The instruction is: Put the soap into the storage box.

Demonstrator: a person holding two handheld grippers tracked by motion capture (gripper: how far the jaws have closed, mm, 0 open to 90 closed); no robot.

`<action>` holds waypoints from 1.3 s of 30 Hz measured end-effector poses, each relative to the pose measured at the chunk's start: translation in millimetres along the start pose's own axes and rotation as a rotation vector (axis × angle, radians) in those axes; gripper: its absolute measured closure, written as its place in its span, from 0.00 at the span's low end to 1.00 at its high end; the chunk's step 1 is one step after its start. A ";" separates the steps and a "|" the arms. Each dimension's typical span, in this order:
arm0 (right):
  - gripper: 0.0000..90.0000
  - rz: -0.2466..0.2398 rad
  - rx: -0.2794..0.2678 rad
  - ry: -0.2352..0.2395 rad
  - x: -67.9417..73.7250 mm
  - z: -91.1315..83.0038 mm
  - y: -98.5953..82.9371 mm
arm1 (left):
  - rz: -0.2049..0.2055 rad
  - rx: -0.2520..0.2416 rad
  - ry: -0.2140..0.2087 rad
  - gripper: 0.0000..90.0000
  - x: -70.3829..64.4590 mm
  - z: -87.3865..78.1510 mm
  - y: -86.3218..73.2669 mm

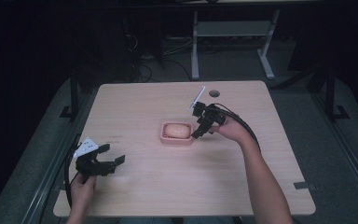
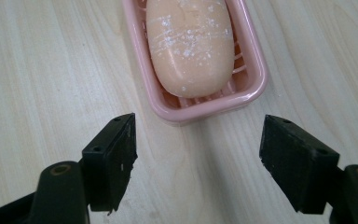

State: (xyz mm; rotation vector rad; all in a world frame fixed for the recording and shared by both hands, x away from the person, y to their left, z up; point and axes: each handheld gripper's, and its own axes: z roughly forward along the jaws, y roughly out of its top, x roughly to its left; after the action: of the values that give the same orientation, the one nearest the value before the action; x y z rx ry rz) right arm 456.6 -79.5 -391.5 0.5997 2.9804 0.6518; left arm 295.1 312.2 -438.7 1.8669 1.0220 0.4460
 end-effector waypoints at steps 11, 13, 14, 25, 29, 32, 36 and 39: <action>0.29 0.020 0.003 0.002 5.4 -3.5 -17.7 | 0.004 0.004 0.000 0.16 -0.4 0.4 0.2; 0.29 0.024 -0.013 0.006 6.1 -4.3 -20.6 | 0.002 0.004 -0.001 0.16 -0.3 0.5 0.2; 0.29 0.025 -0.016 0.005 7.0 -4.5 -22.2 | 0.002 0.004 -0.001 0.16 -0.2 0.5 0.2; 0.28 0.030 -0.030 0.006 14.5 -6.9 -43.7 | 0.003 0.007 0.000 0.16 -0.1 0.9 0.0; 0.28 0.041 -0.039 0.007 16.7 -8.8 -53.1 | 0.003 0.008 0.000 0.16 -0.4 1.0 0.0; 0.28 0.053 -0.030 0.008 17.9 -9.6 -60.0 | 0.002 0.008 0.000 0.16 -0.6 1.1 0.0; 0.28 0.054 -0.042 0.000 21.7 -12.0 -68.3 | 0.003 0.005 0.000 0.16 -0.8 1.6 -0.2; 0.28 0.065 -0.045 0.003 24.0 -12.7 -74.5 | 0.002 0.009 0.000 0.16 -0.7 1.9 -0.4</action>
State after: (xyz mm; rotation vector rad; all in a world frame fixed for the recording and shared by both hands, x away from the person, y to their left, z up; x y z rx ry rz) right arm 406.0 -137.9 -409.2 0.6960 2.9517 0.7224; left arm 295.8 310.7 -439.9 1.8759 1.0239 0.4439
